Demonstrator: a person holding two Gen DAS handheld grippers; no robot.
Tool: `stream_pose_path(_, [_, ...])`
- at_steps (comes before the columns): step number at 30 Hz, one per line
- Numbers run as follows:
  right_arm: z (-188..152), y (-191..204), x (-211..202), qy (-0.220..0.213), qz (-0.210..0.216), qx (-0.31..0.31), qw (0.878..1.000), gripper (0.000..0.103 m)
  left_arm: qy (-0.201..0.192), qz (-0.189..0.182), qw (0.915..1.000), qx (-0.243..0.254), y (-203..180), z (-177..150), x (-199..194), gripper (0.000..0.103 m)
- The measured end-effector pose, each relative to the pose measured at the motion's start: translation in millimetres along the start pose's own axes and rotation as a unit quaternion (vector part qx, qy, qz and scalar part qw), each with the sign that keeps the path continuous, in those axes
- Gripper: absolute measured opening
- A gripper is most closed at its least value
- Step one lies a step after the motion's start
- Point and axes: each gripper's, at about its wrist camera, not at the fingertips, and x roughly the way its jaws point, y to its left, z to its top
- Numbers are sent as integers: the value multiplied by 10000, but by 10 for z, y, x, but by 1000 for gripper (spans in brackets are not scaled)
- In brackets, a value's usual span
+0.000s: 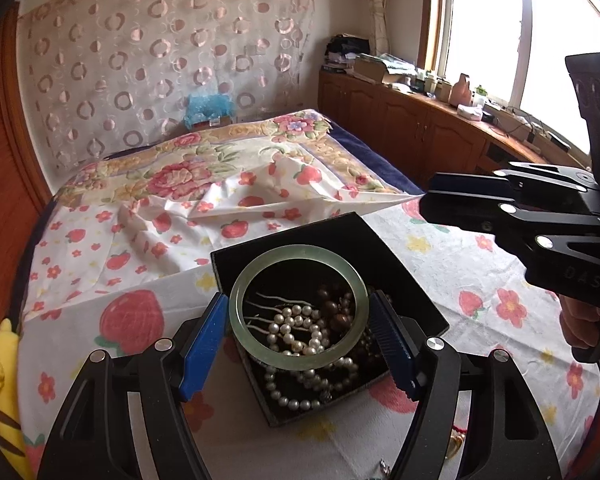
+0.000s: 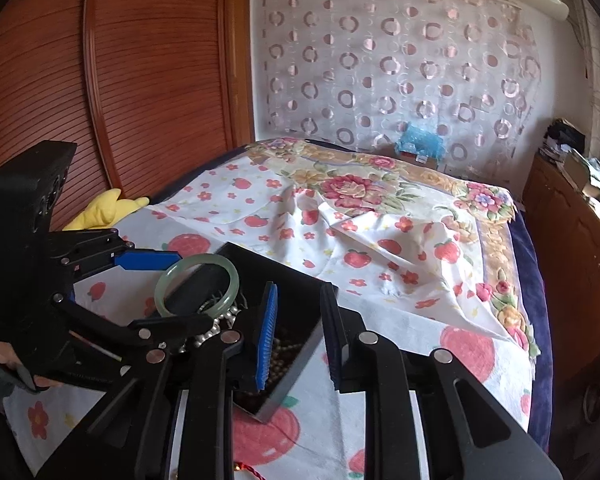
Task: Organize jewelry
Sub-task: 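Lower the jade bangle into the black box with the left gripper and release, then move the left gripper over the green jade pendant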
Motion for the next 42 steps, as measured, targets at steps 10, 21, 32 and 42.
stream_pose_path(10, [-170, -71, -18, 64, -78, 84, 9999, 25, 99, 100, 9998, 139, -83, 32, 147, 69])
stream_pose_path(21, [-366, -112, -157, 110, -221, 207, 9995, 25, -33, 138, 9999, 28, -97, 28, 18, 71])
stream_pose_path(32, [-903, -19, -179, 625, -203, 358, 9972, 25, -135, 68, 9998, -114, -99, -299, -403, 71])
stream_pose_path(42, [-1275, 117, -209, 1004, -108, 369, 9942, 25, 1, 66, 9998, -208, -114, -710, -623, 71])
